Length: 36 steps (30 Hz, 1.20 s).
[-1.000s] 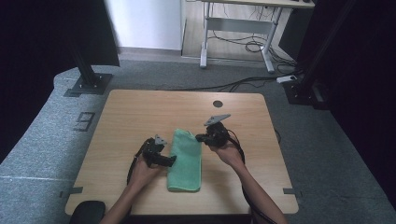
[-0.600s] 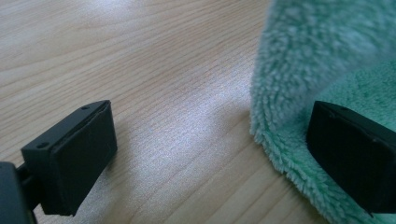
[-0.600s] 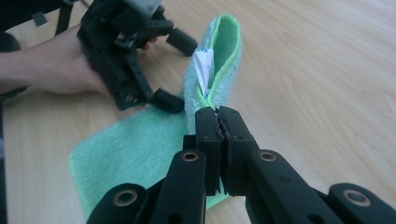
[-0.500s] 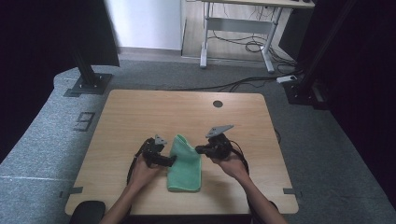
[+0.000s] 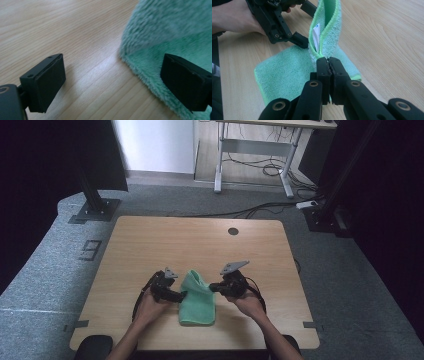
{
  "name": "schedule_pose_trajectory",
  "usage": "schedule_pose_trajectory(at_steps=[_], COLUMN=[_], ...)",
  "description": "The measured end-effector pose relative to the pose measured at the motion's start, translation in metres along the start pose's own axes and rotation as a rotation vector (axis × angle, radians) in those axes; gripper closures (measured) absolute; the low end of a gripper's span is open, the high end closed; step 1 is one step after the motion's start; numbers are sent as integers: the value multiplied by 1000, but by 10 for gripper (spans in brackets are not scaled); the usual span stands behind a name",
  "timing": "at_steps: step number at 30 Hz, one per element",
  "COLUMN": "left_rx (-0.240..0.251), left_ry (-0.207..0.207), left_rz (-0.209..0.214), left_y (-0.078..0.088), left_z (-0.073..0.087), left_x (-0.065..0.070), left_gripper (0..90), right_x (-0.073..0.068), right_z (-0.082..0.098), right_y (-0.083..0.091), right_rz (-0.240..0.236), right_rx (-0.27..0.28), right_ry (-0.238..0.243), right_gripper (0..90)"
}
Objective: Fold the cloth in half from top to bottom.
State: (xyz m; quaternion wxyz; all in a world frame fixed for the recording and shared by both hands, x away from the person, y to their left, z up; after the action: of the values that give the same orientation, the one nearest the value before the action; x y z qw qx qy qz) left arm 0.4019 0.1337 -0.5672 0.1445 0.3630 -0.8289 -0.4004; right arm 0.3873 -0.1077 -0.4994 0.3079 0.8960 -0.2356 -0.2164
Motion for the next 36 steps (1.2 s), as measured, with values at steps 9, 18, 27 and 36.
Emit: schedule_pose_trajectory(at_steps=[9,18,27,36], left_rx=[19,28,35,-31], left_ry=[-6,-1,-7,-62], left_rz=[-12,-13,-6,24], left_y=[-1,-2,-2,8], left_z=[2,2,3,-1], left_x=[0,0,0,3], left_gripper=[48,44,43,60], right_x=[-9,-22,-25,-26], right_z=[1,19,46,60], right_y=[7,7,-10,-24], right_rz=[-13,-49,-91,-99], right_rx=[5,-10,-50,-87], right_ry=[13,-1,-41,-53], right_gripper=[866,865,863,861])
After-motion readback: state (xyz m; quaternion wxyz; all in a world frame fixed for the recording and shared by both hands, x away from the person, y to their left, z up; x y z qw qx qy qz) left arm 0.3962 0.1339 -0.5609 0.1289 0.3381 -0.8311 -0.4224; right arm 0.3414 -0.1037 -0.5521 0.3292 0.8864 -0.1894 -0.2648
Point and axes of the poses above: each handheld gripper's, and its own axes: y roughly backward along the jaws, z roughly out of its underside, x roughly to its right, the point moved 3 cm from there along -y, roughly forward along the jaws, and after that the axes turned 7 degrees about -y, right-handed, at the moved point
